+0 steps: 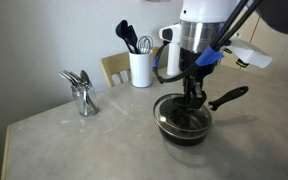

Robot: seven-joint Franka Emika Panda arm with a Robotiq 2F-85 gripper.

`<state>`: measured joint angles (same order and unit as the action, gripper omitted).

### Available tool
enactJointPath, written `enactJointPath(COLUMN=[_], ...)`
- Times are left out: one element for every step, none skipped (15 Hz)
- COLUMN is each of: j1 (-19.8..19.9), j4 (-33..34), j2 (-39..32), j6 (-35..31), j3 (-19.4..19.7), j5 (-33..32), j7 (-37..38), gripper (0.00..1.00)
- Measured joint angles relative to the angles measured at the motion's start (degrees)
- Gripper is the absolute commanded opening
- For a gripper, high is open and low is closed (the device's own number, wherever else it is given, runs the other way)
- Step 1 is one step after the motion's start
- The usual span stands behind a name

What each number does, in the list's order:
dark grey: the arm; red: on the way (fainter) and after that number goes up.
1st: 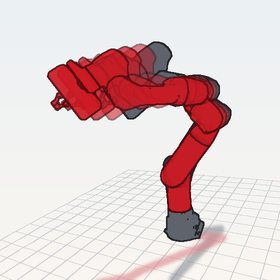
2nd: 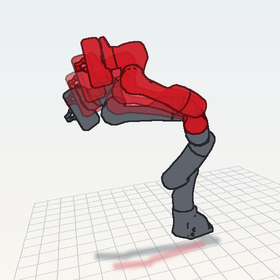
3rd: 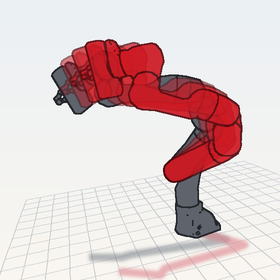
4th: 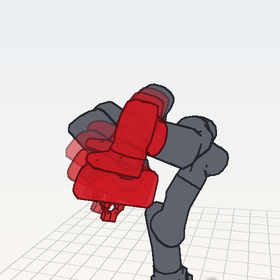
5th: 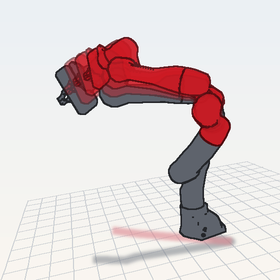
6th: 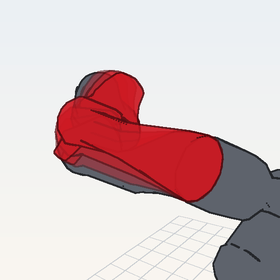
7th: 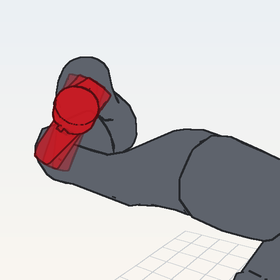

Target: Put the glass lid on top of the black pot

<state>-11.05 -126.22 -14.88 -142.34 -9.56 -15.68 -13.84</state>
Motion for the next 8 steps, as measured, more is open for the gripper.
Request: enactJointPath(j1=[0.2, 0.5, 0.8, 1.2, 1.7, 2.2, 2.7, 3.3], j4=[0.0, 0.2, 0.3, 0.5, 0.7, 0.8, 0.8, 0.8], j2=[0.0, 0.0, -0.1, -0.1, -0.1, -0.1, -0.1, -0.2], j6=[0.0, 0.1, 0.3, 0.5, 0.7, 0.9, 1.1, 1.2], j3=[0.0, 0.0, 0.0, 0.0, 0.0, 0.1, 0.2, 0.2], j5=[1.2, 2.4, 3.5, 4.3, 4.8, 5.0, 5.1, 5.1], j7=[-1.5, -3.2, -4.8, -6.0, -6.9, -7.7, -8.2, -8.7], gripper=[0.14, 0.14, 0.14, 0.14, 0.14, 0.14, 0.14, 0.14])
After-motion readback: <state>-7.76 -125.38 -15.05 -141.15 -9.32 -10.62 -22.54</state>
